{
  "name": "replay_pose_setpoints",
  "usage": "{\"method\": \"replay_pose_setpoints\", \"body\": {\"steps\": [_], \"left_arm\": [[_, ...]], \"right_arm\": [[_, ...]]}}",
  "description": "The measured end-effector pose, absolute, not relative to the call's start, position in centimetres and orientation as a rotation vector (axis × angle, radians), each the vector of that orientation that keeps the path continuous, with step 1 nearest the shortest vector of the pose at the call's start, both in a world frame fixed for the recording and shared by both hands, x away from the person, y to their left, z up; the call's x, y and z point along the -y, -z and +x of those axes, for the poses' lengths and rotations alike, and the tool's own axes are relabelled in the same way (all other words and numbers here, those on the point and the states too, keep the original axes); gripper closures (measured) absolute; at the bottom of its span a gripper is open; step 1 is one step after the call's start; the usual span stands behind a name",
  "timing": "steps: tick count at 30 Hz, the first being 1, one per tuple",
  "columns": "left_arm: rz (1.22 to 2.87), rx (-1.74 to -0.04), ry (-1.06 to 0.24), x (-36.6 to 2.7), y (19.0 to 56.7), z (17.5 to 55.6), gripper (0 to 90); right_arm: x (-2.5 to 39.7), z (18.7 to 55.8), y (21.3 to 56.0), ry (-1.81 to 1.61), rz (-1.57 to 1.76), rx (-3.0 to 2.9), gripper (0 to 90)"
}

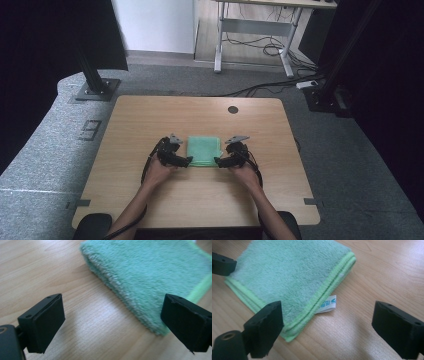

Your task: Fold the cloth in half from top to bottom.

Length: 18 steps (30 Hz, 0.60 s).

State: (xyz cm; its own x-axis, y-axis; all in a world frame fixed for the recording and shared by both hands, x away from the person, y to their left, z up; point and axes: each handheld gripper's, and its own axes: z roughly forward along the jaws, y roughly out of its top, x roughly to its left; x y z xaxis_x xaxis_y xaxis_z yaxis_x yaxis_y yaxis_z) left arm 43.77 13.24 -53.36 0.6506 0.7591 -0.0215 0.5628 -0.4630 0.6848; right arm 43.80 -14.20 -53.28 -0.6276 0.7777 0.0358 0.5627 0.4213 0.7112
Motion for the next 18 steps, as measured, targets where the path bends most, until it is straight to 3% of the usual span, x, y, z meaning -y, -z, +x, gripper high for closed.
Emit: {"method": "replay_pose_setpoints", "body": {"steps": [12,18], "left_arm": [[2.218,-0.954,-0.394,-13.8,51.7,42.0,0.8],[2.232,-0.91,-0.418,-14.1,50.9,40.9,0.0]], "right_arm": [[14.4,42.2,51.8,-1.029,1.091,-2.409,0.0],[14.8,41.4,51.1,-1.033,1.062,-2.408,0.0]]}}
